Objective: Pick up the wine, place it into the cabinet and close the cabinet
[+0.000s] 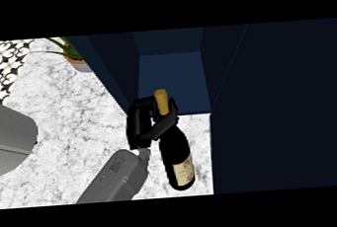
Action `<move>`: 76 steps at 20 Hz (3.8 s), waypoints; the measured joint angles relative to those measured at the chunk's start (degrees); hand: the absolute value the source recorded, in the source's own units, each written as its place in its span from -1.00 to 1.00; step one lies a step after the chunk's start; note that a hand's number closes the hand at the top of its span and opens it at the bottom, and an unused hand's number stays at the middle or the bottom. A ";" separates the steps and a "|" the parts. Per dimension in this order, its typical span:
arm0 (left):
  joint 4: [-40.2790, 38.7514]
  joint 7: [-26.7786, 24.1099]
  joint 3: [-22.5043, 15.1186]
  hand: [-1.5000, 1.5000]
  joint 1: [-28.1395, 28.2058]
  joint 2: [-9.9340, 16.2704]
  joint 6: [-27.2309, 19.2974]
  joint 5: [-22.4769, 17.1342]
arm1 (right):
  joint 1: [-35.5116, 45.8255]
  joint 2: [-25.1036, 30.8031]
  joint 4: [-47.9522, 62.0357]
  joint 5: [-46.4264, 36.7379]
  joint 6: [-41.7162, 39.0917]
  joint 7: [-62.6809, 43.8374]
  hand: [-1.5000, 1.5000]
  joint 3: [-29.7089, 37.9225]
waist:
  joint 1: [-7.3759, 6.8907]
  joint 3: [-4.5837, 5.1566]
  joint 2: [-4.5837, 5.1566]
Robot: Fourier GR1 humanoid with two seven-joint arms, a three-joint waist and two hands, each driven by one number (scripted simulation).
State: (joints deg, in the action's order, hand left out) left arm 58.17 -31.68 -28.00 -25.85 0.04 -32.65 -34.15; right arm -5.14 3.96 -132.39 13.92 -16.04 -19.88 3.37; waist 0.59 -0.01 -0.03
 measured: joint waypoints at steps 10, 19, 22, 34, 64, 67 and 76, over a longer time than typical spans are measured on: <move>-12.55 -8.93 1.15 1.00 -5.51 0.14 8.48 -12.71 | 1.13 -0.29 2.81 0.05 -0.59 1.24 -1.00 0.26 | 0.33 0.01 0.09; -23.35 -10.51 -0.25 1.00 -13.37 -0.01 12.30 -19.22 | -0.42 -0.87 2.57 0.14 -1.43 2.52 -1.00 0.17 | 0.76 0.04 0.25; -24.53 -10.41 -1.12 1.00 -15.16 -0.02 12.22 -21.43 | -0.29 -0.23 2.98 1.88 -2.04 2.53 -1.00 1.56 | 0.85 0.04 0.27; -34.68 -9.54 1.43 1.00 -24.91 -0.03 15.07 -25.61 | 0.83 -0.27 4.40 0.86 -2.28 3.13 -1.00 1.24 | 1.19 0.03 0.45; -40.71 -18.98 2.39 -1.00 -26.52 -0.18 17.72 -24.27 | 1.61 -0.09 4.58 -0.27 -2.06 3.36 -1.00 1.26 | 1.12 0.64 1.11; -38.40 -18.82 1.79 -1.00 -25.35 -0.12 17.11 -23.46 | 1.48 0.09 3.53 -0.05 -1.86 2.51 -1.00 1.28 | 0.71 0.60 0.90; -19.60 -15.52 -3.28 -1.00 -14.57 1.97 11.54 -19.14 | 1.12 0.00 1.21 0.14 -0.68 -0.15 -1.00 0.91 | -1.48 0.17 -0.25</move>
State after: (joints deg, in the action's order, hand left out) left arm 38.57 -47.21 -31.28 -40.42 2.00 -21.11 -53.29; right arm -4.02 3.97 -131.18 14.06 -16.72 -20.03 4.28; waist -0.89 0.17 -0.28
